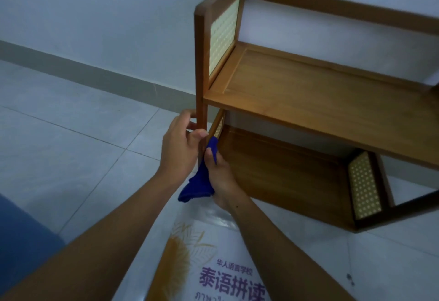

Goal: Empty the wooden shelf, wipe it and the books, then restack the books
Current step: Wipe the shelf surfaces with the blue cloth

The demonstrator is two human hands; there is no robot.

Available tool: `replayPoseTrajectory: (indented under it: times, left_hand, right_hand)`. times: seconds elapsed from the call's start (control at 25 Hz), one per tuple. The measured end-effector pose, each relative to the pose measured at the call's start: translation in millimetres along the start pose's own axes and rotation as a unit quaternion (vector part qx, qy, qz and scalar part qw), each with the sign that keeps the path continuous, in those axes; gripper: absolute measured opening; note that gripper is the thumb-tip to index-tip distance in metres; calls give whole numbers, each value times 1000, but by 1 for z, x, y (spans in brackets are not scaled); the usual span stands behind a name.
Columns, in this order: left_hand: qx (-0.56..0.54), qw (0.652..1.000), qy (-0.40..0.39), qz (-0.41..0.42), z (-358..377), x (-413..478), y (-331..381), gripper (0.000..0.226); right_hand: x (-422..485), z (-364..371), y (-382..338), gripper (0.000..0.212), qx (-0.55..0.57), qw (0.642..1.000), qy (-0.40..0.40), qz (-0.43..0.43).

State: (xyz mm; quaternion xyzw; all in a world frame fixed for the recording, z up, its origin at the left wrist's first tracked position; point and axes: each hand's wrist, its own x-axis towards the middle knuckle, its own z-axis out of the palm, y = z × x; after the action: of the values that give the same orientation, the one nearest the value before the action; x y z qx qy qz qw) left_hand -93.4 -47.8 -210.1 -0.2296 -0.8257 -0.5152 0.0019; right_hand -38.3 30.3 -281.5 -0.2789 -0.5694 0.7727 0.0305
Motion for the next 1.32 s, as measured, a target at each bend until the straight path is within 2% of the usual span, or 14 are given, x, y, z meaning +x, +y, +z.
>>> replayPoseTrajectory:
  times: [0.08,0.2,0.4,0.48,0.6,0.64,0.68,0.72,0.8,0.88,1.0,1.08,1.16,1.32]
  left_hand:
    - [-10,1000,15,6,-1,-2,3,18]
    - [-27,998,55,-6,2,-12,2,8]
    - [33,997,54,-40,5,-42,-18,22]
    - [48,997,31,-53,10,-54,-23,22]
    - [17,997,-17,-72,30,-64,-20,19]
    - [21,996,-44,-77,37,-66,-19,19]
    - [47,993,-83,-68,45,-68,-17,20]
    - [90,985,-136,-48,52,-72,-14,22]
    - [160,956,-247,-3,66,-82,-2,32]
    - [198,914,-352,26,85,-93,8,42]
    - [321,815,-480,57,114,-102,15,56]
    - [361,777,-514,34,130,-103,16,60]
    - [392,762,-516,21,141,-104,14,61]
    - [427,754,-498,25,145,-108,11,61]
  right_hand:
    - [-15,-13,-8,21,4,1000,-16,19]
    - [-39,-40,-30,31,27,998,-50,9]
    - [-68,-89,-52,25,-158,987,24,-31]
    - [-80,-113,-59,23,-295,953,33,-55]
    - [-98,-150,-66,21,-472,879,42,-53]
    - [-104,-164,-67,22,-519,852,40,-48]
    - [-111,-179,-66,28,-584,809,48,-48]
    - [-117,-194,-62,39,-667,739,69,-72]
    - [-125,-218,-51,61,-808,565,117,-118]
    - [-130,-224,-49,63,-878,444,169,-55]
    - [-128,-225,-50,64,-915,356,173,80]
    - [-119,-228,-46,67,-914,339,186,120]
    - [-107,-234,-39,69,-903,346,201,157]
    - [-88,-248,-37,54,-859,416,269,126]
